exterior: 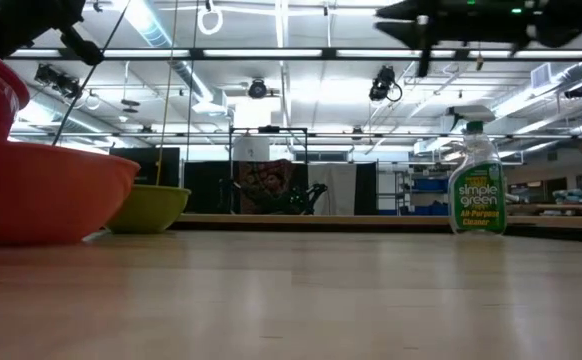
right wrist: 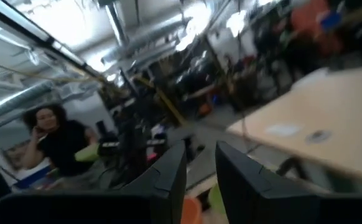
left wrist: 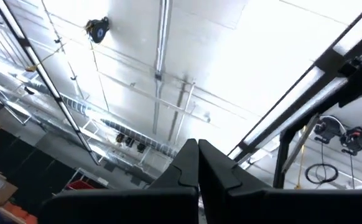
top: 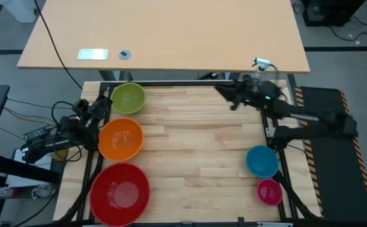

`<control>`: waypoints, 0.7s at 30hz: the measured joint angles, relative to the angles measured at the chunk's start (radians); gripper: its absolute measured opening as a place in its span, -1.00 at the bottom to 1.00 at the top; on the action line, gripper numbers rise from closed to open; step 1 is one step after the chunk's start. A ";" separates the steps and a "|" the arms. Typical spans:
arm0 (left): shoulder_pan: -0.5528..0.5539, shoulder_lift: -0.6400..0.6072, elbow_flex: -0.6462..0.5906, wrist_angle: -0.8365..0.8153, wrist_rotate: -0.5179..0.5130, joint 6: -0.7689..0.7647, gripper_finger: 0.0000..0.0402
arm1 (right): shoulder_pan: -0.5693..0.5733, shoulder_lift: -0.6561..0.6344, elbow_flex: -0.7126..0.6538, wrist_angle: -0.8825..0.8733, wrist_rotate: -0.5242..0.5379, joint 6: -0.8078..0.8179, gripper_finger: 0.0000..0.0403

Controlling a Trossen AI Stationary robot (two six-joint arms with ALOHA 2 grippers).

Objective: Nest bowls inside each other
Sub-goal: Stack the orange bowl into the red bowl

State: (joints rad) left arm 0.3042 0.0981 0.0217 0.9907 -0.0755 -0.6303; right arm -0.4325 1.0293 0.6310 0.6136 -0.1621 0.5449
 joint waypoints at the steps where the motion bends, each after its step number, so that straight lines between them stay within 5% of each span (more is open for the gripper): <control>1: 0.000 0.000 0.002 -0.003 -0.022 -0.010 -0.98 | 0.010 0.057 0.043 0.004 -0.017 0.012 -0.52; 4: 0.001 0.000 0.054 -0.135 -0.041 -0.007 -0.98 | 0.038 0.206 0.164 0.006 -0.085 0.062 -0.52; 11: 0.000 0.059 0.362 -0.996 -0.044 0.113 -0.98 | 0.092 0.479 0.446 0.007 -0.258 0.032 -0.52; 21: 0.000 0.212 0.609 -1.522 -0.043 -0.020 -0.93 | 0.125 0.728 0.729 -0.005 -0.368 0.024 -0.52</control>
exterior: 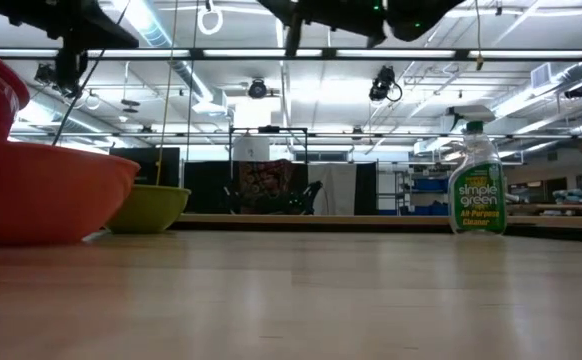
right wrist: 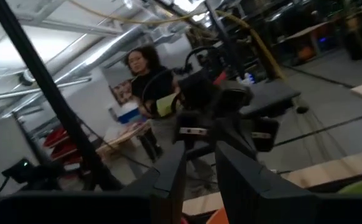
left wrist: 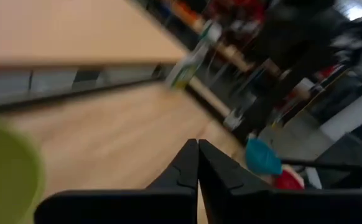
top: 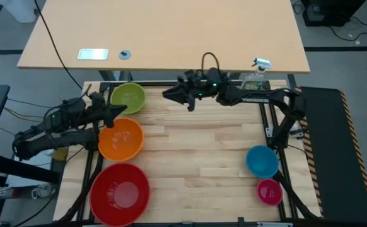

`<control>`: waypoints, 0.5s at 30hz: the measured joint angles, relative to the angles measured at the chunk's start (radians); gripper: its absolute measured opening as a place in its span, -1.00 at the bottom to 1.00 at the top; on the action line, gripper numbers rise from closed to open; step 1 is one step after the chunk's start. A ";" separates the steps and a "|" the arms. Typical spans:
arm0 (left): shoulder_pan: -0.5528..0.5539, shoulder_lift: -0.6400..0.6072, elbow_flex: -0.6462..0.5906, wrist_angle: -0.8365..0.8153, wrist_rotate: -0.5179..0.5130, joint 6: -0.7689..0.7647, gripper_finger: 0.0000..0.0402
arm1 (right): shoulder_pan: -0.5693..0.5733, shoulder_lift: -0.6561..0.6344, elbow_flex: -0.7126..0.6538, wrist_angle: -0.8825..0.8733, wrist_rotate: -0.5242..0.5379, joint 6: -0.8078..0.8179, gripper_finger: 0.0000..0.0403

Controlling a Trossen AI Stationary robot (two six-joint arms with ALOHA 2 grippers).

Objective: Nest bowls inside each other
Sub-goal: Stack the orange bowl into the red bowl

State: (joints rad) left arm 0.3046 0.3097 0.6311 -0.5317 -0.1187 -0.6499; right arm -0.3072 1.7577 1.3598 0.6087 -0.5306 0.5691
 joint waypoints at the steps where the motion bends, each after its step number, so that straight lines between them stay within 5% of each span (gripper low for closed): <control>1: 0.000 0.012 0.013 -0.040 0.002 -0.023 -0.89 | 0.005 0.018 0.018 -0.012 -0.009 -0.004 -0.52; 7: 0.000 0.098 0.069 -0.209 0.021 -0.025 -0.58 | 0.030 0.098 0.131 -0.235 -0.005 -0.141 -0.52; 15: 0.000 0.260 0.071 -0.253 0.199 0.065 -0.43 | 0.051 0.176 0.263 -0.541 0.042 -0.261 -0.52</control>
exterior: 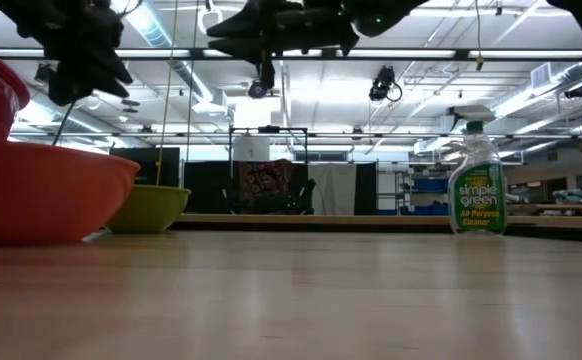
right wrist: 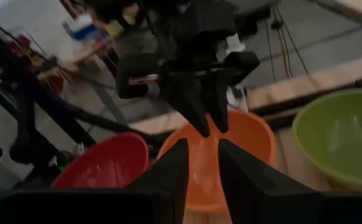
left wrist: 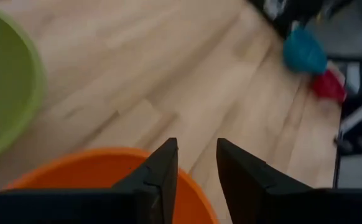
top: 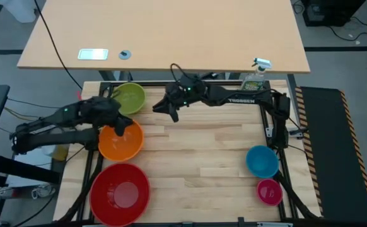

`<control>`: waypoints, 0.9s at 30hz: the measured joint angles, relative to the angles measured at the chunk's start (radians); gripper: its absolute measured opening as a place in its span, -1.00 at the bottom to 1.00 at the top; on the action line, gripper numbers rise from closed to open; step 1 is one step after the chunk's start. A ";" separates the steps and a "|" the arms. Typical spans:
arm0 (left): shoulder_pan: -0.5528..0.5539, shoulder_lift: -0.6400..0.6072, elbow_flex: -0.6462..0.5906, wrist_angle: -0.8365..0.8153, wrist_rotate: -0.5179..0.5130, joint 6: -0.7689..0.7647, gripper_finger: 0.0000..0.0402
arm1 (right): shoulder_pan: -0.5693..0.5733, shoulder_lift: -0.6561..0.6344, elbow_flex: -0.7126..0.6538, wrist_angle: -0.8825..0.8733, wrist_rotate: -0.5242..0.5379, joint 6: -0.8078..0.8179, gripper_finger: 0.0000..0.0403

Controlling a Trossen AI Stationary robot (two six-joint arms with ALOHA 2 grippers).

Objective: Nest bowls inside each other
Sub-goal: Stack the orange bowl into the red bowl

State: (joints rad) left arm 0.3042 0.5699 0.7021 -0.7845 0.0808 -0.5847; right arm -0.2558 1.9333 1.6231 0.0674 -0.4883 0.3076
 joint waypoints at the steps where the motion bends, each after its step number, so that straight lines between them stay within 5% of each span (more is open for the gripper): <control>1: 0.000 0.023 0.000 0.001 0.021 0.011 -0.42 | 0.002 0.001 0.004 -0.022 0.002 -0.008 -0.52; 12: 0.000 0.217 0.000 -0.068 0.130 0.021 -0.42 | 0.043 -0.007 0.008 -0.218 0.109 -0.026 -0.52; 27: -0.096 0.201 0.000 -0.064 0.105 0.023 -0.42 | 0.176 -0.004 0.006 -0.195 0.391 -0.107 -0.52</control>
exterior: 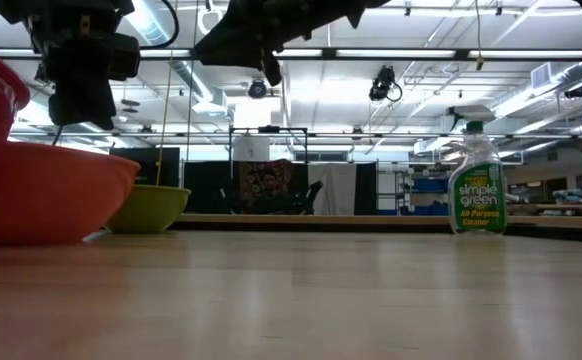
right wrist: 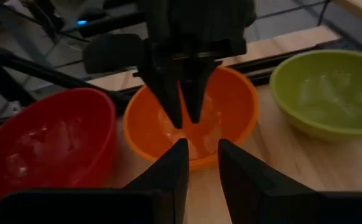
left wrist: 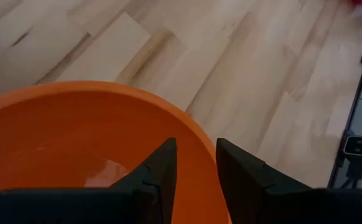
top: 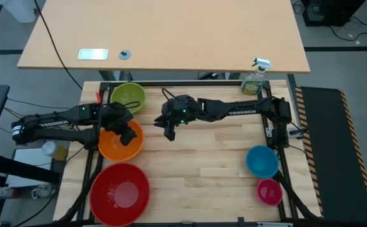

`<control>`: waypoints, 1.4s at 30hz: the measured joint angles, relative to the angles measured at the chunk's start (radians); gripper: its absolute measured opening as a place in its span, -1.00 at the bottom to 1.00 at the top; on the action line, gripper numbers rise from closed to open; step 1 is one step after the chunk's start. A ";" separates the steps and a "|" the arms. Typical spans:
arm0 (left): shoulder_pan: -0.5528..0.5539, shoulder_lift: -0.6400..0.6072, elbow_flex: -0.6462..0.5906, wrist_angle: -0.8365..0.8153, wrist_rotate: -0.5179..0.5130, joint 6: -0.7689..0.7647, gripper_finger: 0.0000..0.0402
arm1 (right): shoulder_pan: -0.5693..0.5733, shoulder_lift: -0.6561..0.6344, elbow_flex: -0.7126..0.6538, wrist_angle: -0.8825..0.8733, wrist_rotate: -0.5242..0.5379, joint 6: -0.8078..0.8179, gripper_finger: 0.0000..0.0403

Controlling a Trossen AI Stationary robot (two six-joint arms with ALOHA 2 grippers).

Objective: Nest bowls inside each other
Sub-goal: Stack the orange bowl into the red bowl

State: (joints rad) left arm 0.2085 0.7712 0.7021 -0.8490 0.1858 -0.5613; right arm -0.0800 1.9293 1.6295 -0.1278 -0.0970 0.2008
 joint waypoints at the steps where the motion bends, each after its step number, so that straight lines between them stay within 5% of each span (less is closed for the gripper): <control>1: -0.010 0.000 0.000 0.000 -0.013 0.000 -0.42 | 0.002 0.000 0.000 0.000 0.005 0.001 -0.52; 11: -0.063 0.001 0.000 0.005 -0.035 -0.021 -0.42 | 0.016 0.161 -0.002 0.172 -0.047 0.055 -0.52; 23: -0.097 0.000 0.049 -0.122 -0.165 -0.023 -0.42 | 0.047 0.272 0.005 0.270 0.045 0.069 -0.52; 42: -0.129 0.339 0.011 0.079 -0.168 0.087 -0.42 | 0.042 0.267 0.004 0.067 0.045 0.084 -0.52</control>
State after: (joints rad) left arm 0.0795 1.1097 0.7128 -0.7700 0.0174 -0.4748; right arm -0.0378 2.1968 1.6337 -0.0606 -0.0525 0.2844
